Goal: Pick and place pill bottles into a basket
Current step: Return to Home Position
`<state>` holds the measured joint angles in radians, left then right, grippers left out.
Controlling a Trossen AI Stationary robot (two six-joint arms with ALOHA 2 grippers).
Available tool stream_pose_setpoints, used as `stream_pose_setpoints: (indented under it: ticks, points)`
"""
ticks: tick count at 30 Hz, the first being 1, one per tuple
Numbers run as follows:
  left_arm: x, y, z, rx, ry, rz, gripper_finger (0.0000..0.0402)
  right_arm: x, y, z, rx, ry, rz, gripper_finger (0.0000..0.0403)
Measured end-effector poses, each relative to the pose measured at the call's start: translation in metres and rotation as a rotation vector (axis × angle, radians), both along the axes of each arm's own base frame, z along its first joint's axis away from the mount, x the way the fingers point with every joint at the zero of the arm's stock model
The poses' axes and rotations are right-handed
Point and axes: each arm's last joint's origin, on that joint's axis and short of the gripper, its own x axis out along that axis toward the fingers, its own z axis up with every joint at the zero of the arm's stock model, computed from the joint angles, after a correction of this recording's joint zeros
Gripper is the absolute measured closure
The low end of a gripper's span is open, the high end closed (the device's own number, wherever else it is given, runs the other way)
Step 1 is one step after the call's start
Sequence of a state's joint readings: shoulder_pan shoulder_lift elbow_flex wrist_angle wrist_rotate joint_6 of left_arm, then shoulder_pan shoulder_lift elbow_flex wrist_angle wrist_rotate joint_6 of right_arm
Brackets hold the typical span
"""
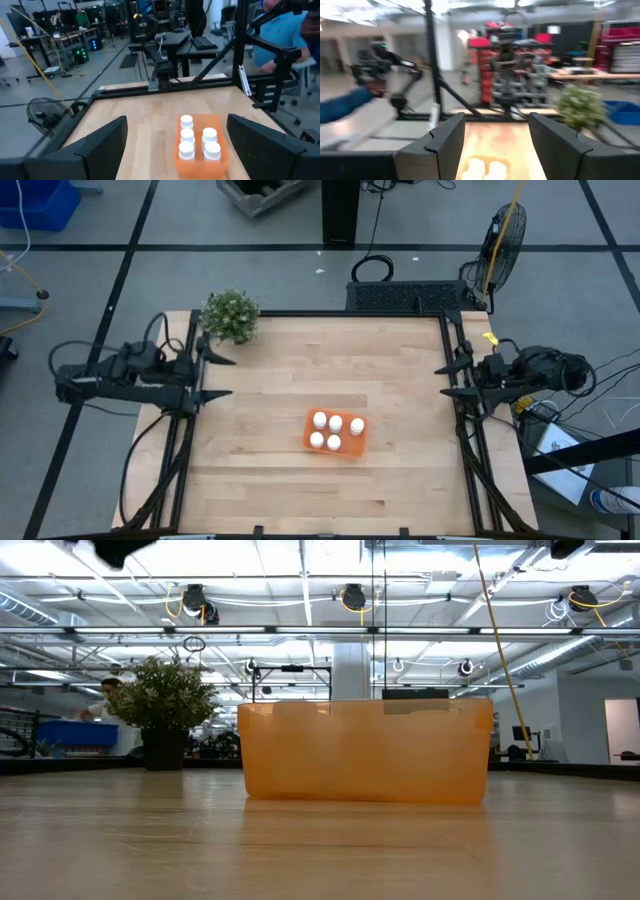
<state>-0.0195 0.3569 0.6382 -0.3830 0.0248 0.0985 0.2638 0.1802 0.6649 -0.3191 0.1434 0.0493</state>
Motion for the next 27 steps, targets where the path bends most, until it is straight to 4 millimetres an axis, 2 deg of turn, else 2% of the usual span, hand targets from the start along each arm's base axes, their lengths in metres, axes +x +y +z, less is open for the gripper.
stream_pose_setpoints:
  ticks: [3, 8, 14, 19, 23, 27]
  points:
    - [-0.009, 0.001, -0.027, -0.034, -0.054, 0.01, 0.006, -0.004, -0.004, 0.001, -0.051, 0.048, -0.108, 0.019]
    - [-0.011, 0.001, -0.054, -0.083, -0.181, 0.003, 0.0059, -0.005, -0.006, 0.001, -0.104, 0.044, -0.163, 0.019]
    - [-0.004, 0.003, -0.079, -0.093, -0.263, 0.011, 0.0061, -0.005, -0.006, 0.002, -0.119, 0.036, -0.154, 0.019]
    - [-0.003, 0.002, -0.089, -0.052, -0.458, -0.1, 0.0058, -0.005, -0.005, 0.002, -0.12, 0.037, -0.149, 0.019]
    - [0.001, 0.004, -0.106, -0.091, -0.466, -0.091, 0.0053, -0.005, -0.005, 0.001, -0.126, 0.041, -0.148, 0.019]
    - [0.005, 0.007, -0.116, -0.134, -0.397, -0.088, 0.0056, -0.005, -0.005, 0.0, -0.129, 0.051, -0.147, 0.019]
